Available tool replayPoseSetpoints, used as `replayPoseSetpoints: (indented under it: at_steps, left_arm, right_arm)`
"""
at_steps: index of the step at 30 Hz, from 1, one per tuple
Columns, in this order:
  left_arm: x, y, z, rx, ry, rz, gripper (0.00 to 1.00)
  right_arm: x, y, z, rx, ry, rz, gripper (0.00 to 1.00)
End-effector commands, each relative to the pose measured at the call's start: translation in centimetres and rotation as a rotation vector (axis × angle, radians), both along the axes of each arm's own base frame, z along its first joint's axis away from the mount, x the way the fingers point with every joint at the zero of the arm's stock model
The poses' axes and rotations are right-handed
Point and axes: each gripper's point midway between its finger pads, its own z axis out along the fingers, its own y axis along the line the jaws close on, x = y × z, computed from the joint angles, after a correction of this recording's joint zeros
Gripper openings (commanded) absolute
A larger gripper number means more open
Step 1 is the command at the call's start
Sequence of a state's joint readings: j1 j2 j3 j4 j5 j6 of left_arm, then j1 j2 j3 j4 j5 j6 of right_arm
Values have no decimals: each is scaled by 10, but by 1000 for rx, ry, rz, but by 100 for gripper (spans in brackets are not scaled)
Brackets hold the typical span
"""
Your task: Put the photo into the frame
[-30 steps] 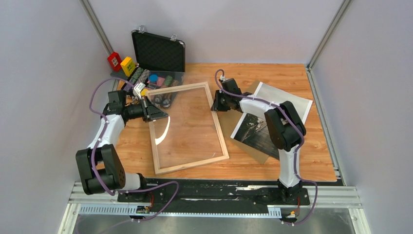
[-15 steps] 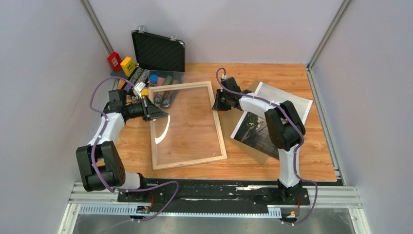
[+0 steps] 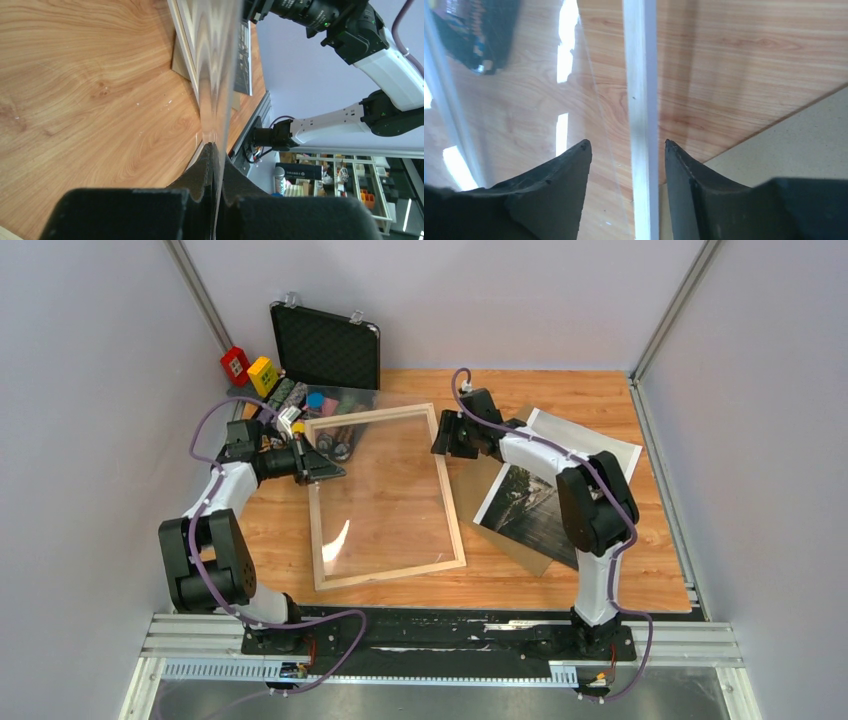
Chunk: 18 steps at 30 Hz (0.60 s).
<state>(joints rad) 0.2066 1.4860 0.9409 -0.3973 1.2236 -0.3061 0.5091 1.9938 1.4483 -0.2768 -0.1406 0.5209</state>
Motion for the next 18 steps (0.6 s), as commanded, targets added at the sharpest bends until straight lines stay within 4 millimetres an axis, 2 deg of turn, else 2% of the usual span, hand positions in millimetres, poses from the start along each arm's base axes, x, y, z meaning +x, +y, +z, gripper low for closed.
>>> replayPoseSetpoints:
  at_steps: [1, 9, 18]
  left_arm:
    - [11, 1, 27, -34, -109, -31, 0]
    - [9, 2, 35, -85, -93, -34, 0]
    - [11, 8, 40, -132, -69, -2, 0]
  right_arm:
    - [11, 6, 59, 63, -136, 17, 56]
    - [20, -4, 76, 101, -185, 55, 61]
    - [22, -6, 79, 123, -212, 109, 61]
